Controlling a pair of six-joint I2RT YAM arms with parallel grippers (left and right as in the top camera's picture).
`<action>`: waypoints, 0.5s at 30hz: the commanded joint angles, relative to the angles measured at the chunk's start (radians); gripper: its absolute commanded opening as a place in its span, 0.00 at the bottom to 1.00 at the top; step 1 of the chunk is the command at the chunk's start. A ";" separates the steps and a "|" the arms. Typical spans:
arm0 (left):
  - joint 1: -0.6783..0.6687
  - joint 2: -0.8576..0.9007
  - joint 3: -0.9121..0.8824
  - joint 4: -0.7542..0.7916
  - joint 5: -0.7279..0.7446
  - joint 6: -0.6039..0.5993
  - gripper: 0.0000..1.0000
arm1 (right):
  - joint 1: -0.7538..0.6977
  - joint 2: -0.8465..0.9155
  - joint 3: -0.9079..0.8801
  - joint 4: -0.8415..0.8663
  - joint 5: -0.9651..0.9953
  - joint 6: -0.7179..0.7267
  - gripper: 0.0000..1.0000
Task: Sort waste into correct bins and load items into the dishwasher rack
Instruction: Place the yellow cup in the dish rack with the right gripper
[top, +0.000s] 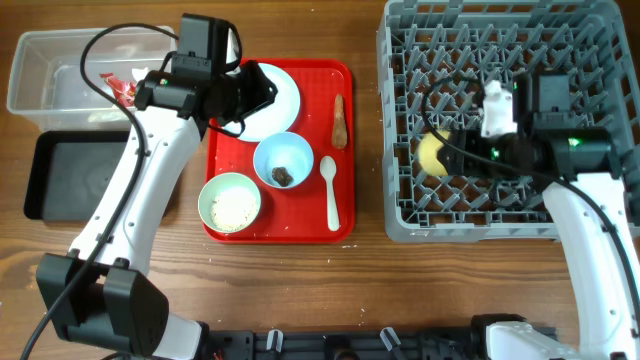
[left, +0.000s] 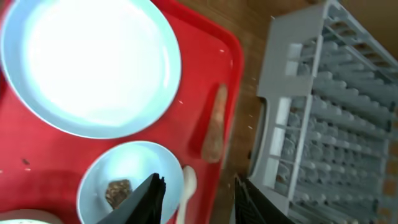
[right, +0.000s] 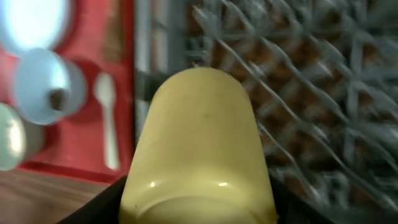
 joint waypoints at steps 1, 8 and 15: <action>-0.002 0.008 0.000 -0.003 -0.094 0.009 0.38 | 0.000 -0.014 0.004 -0.080 0.179 0.037 0.48; -0.002 0.008 0.000 -0.019 -0.119 0.009 0.38 | 0.006 0.012 -0.055 -0.085 0.225 0.114 0.49; -0.002 0.008 0.000 -0.028 -0.119 0.009 0.40 | 0.006 0.040 -0.073 -0.082 0.192 0.108 0.61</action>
